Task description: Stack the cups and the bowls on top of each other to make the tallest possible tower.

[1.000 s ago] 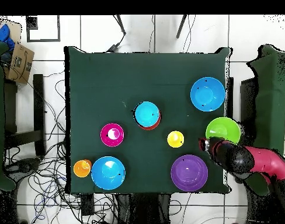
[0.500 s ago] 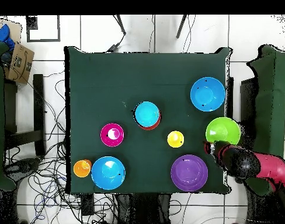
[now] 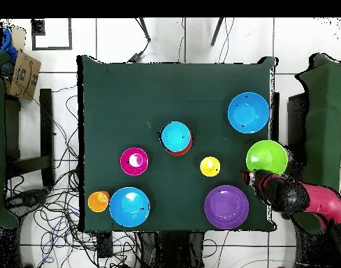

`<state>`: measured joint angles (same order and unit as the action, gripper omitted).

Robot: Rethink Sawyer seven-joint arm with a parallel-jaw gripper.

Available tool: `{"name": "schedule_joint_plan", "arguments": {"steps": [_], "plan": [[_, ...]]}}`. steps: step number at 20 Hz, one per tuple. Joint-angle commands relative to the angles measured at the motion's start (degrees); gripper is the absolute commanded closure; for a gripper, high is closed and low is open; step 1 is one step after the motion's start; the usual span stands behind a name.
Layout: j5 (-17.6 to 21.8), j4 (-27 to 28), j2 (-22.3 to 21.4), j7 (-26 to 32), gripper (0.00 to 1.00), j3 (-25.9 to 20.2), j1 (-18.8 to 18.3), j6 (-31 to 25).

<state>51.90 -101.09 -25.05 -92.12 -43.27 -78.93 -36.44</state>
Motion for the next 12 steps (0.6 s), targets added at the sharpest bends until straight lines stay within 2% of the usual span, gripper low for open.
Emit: {"name": "schedule_joint_plan", "arguments": {"steps": [1,10,11,12], "plan": [[5.97,1.91,2.56,20.48,0.00,-1.27,1.63,0.21],[7.13,1.80,2.62,20.06,0.00,-0.93,1.70,1.20],[7.38,1.74,2.60,20.34,1.00,-1.06,1.55,1.52],[7.52,1.53,2.38,20.72,1.00,-1.25,1.36,1.70]]}}
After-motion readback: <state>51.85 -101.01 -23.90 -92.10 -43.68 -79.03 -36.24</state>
